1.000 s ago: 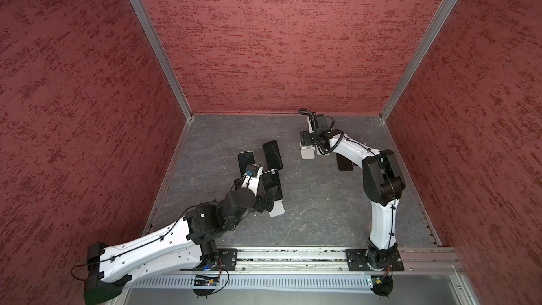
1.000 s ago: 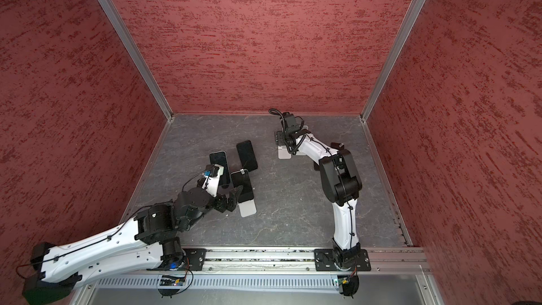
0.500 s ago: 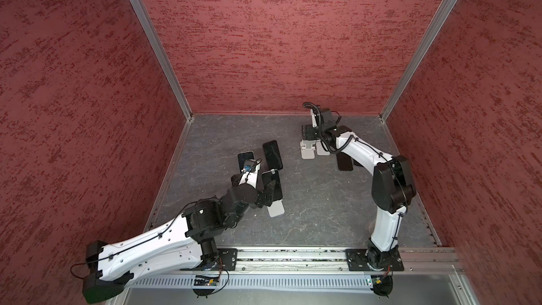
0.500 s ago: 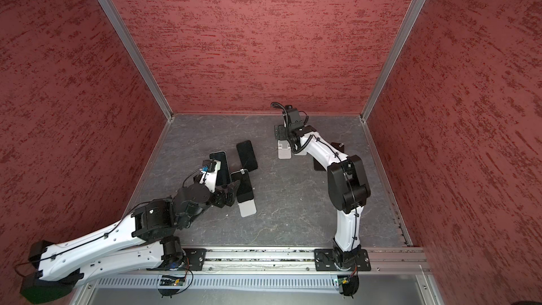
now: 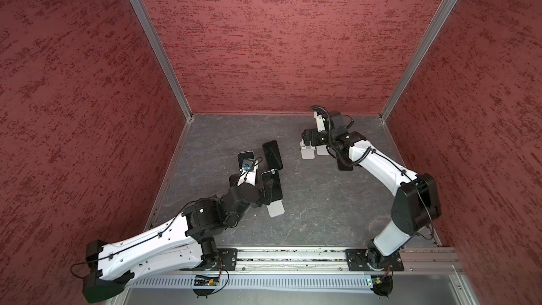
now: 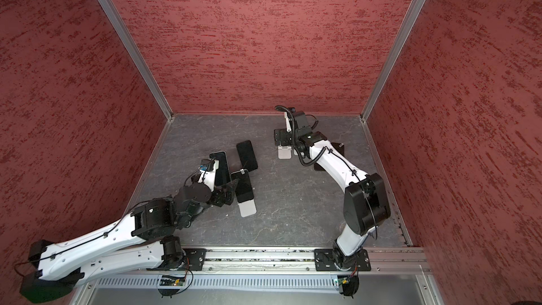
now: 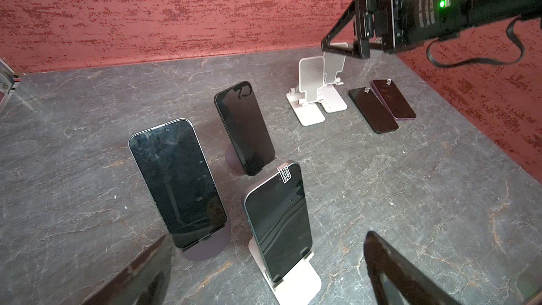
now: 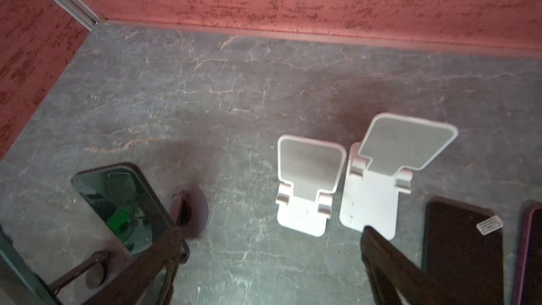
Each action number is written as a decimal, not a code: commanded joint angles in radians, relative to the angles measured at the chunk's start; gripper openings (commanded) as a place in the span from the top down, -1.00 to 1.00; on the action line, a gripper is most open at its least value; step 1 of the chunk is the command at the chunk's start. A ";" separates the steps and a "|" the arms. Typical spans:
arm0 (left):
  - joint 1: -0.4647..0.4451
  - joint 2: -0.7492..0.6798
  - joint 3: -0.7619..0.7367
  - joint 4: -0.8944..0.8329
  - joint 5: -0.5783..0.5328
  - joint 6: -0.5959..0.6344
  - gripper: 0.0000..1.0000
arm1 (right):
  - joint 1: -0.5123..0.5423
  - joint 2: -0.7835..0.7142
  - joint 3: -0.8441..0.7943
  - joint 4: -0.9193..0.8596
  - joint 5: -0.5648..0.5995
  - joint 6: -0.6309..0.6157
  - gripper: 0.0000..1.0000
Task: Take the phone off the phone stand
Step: 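Release the stand and move the right gripper back toward the standing phones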
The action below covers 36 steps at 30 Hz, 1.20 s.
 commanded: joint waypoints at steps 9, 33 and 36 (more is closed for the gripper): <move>0.008 0.023 0.005 0.059 0.007 -0.018 -0.99 | 0.124 -0.246 -0.285 0.063 -0.002 0.054 -0.95; 0.030 -0.039 -0.070 0.116 0.024 0.007 -0.99 | 0.419 -0.308 -0.459 0.226 0.091 0.132 -0.97; 0.043 -0.080 -0.083 0.119 0.030 0.021 -0.99 | 0.479 -0.298 -0.454 0.250 0.170 0.134 -0.98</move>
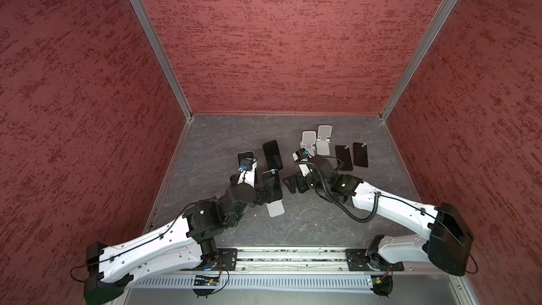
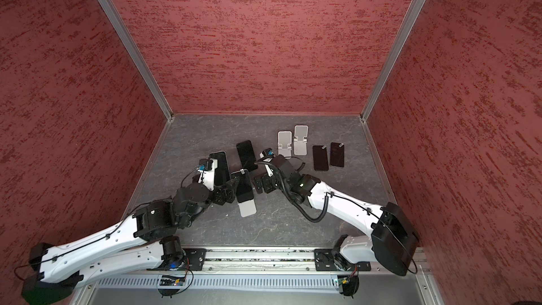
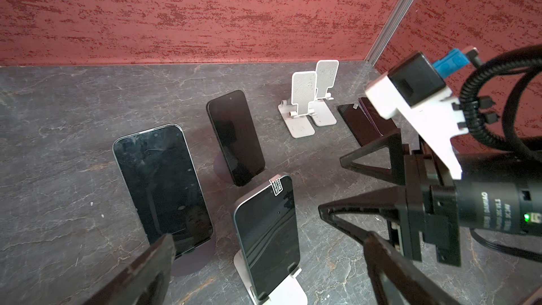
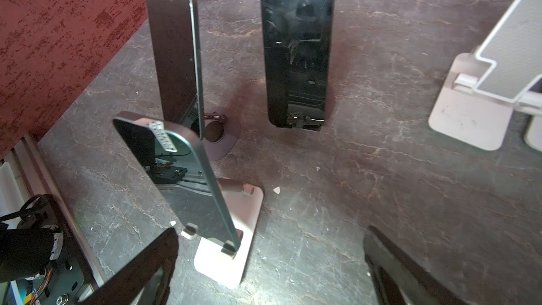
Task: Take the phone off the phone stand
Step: 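Release the stand and move the right gripper back toward the standing phones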
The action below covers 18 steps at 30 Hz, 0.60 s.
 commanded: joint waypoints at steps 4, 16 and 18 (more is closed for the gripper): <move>0.026 -0.084 -0.033 0.004 0.010 0.031 -0.99 | 0.104 0.042 0.015 0.070 0.191 0.011 -0.98; 0.050 -0.084 -0.036 0.012 0.037 0.022 -0.99 | 0.245 0.112 -0.012 0.212 0.391 0.022 -0.98; 0.050 -0.077 -0.032 0.009 0.040 0.019 -0.99 | 0.256 0.112 -0.022 0.243 0.391 0.019 -0.98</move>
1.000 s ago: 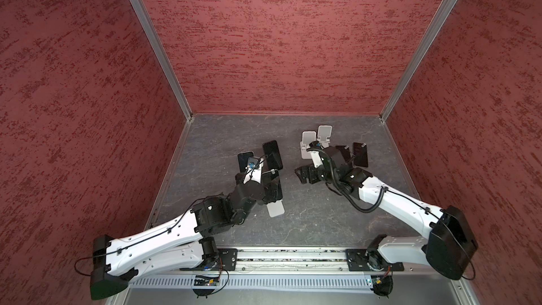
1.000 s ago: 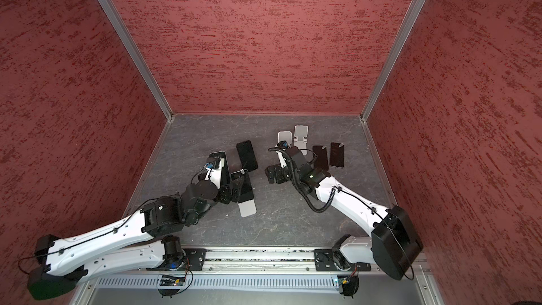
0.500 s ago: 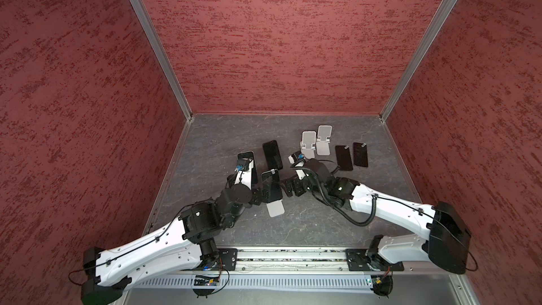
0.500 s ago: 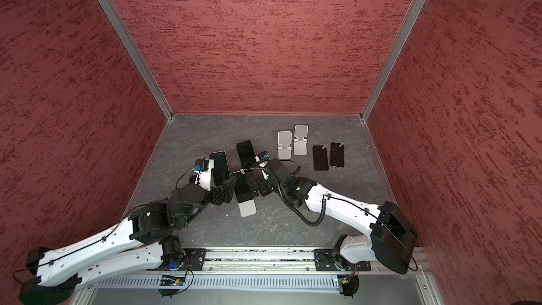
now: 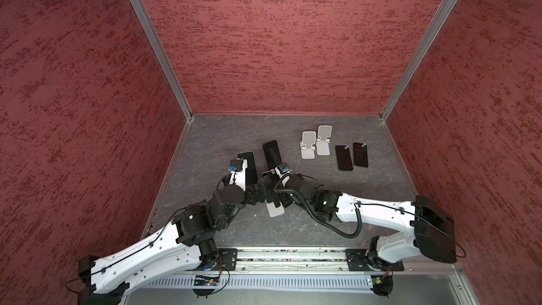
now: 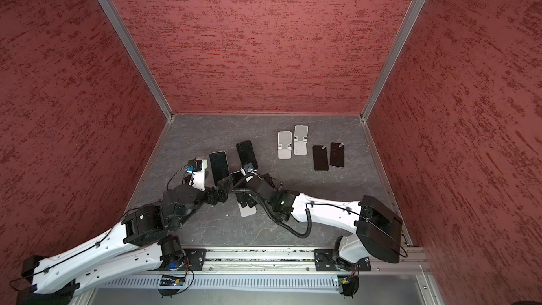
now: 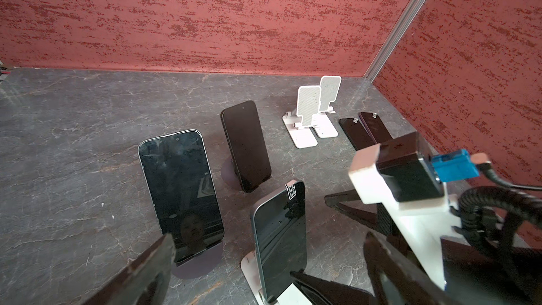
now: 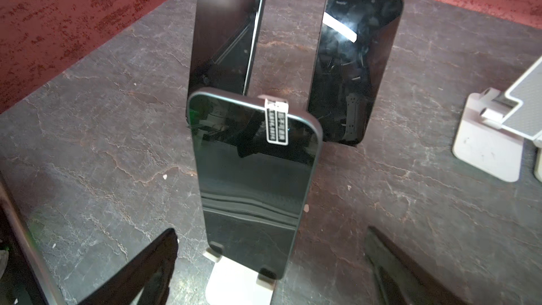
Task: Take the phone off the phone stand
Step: 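Release the stand and move the right gripper back toward the standing phones, then close the right gripper on the top of the teal-edged labelled phone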
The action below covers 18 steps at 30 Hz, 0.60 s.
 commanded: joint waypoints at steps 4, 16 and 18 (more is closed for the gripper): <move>0.005 0.022 0.013 0.000 0.015 0.002 -0.99 | 0.021 0.040 -0.017 0.110 0.056 0.021 -0.98; 0.013 0.025 0.007 0.025 0.046 0.010 -0.99 | 0.041 0.102 0.001 0.171 0.043 0.060 -0.98; 0.016 0.012 -0.001 0.029 0.051 0.010 -0.99 | 0.041 0.111 0.001 0.175 0.055 0.076 -0.97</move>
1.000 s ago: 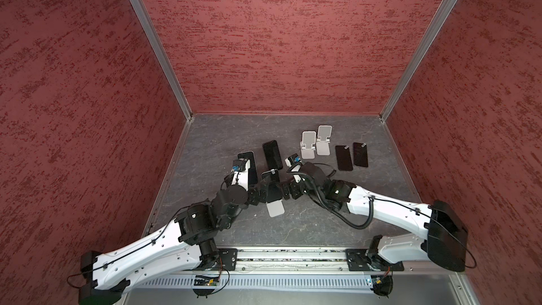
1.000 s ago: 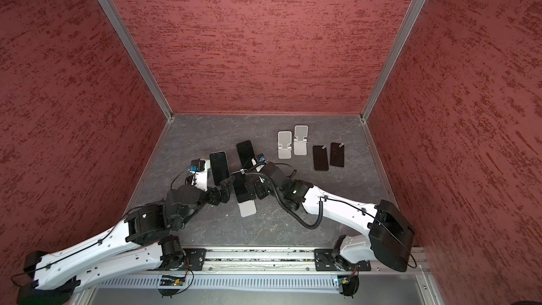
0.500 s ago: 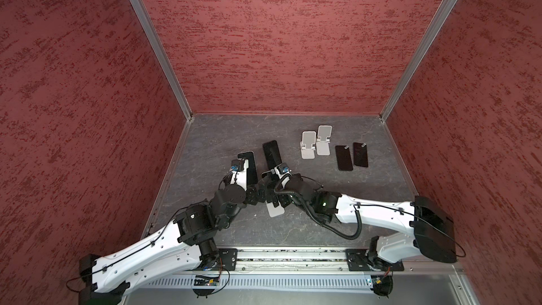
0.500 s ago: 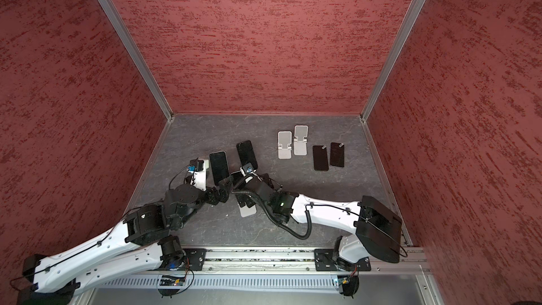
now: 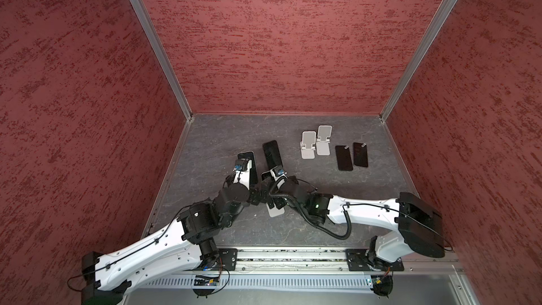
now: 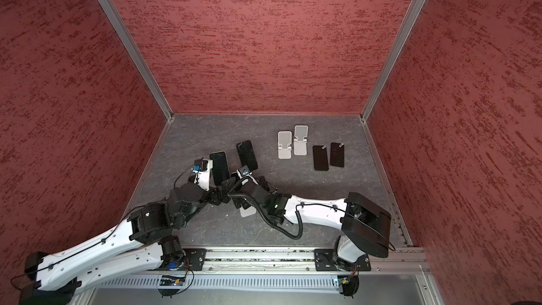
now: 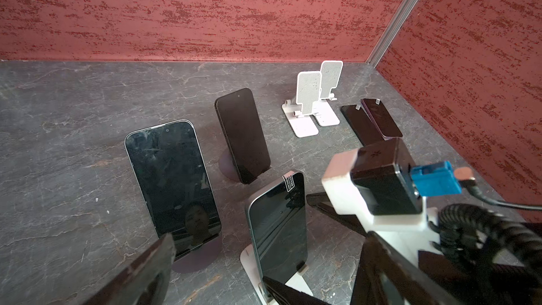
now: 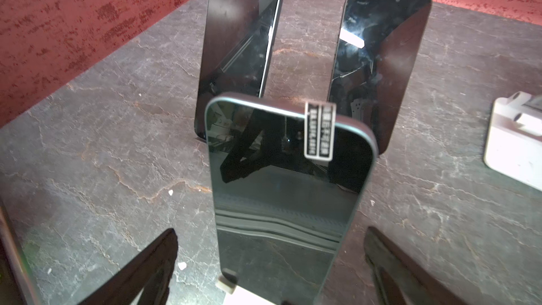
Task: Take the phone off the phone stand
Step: 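Close the right gripper on the top of the teal-edged labelled phone, then lift the teal-edged phone up out of its white stand with the right gripper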
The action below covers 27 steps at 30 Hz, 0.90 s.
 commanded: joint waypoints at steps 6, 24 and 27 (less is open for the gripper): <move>0.029 -0.069 -0.016 -0.018 -0.007 -0.039 -0.99 | 0.009 0.035 0.006 0.066 0.063 0.071 -0.98; 0.083 -0.071 -0.010 -0.137 -0.064 -0.131 -0.99 | 0.012 0.108 0.066 0.005 0.143 0.169 -0.93; 0.084 -0.070 -0.014 -0.135 -0.063 -0.132 -0.99 | 0.014 0.114 0.074 -0.002 0.154 0.180 -0.90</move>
